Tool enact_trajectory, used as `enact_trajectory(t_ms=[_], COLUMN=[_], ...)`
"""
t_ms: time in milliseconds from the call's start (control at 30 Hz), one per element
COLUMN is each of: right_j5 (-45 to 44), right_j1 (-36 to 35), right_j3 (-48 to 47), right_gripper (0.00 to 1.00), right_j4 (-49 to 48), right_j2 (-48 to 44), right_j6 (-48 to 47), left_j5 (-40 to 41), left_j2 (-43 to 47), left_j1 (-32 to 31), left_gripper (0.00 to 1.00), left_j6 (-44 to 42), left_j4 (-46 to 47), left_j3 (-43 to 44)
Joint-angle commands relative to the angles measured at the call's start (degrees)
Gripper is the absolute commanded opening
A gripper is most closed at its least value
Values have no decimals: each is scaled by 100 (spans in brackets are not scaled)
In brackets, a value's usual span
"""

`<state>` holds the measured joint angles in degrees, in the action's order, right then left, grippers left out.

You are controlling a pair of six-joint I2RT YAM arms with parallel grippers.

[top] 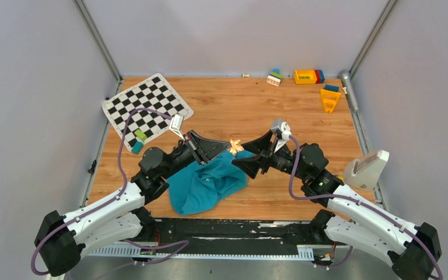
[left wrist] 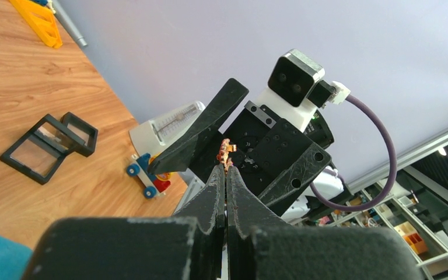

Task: Remove the brooch from the garment
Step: Close the brooch.

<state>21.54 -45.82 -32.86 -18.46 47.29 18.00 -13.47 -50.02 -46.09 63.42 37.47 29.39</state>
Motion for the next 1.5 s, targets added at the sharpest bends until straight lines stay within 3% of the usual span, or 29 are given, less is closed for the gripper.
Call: enact_trajectory(t_ms=[0, 400, 767, 1133, 1467], right_j5=[-151, -404, -185, -540, -321], right_j1=[1, 8, 12, 3, 1], right_j3=[-263, -284, 274, 286, 19], right_gripper=[72, 66, 73, 73, 73], right_j4=[-378, -270, -340, -648, -751], right_j2=[-16, -185, -586, -57, -55], right_j6=[157, 226, -99, -137, 87], left_j5=[-8, -50, -5, -71, -34], left_j2=[-39, -115, -41, -188, -242], left_j1=[20, 20, 14, 18, 13], left_gripper=[0, 0, 0, 0, 0], left_j6=[67, 112, 132, 270, 232], left_j4=[397, 492, 467, 744, 788], left_j3=[-31, -118, -84, -100, -202])
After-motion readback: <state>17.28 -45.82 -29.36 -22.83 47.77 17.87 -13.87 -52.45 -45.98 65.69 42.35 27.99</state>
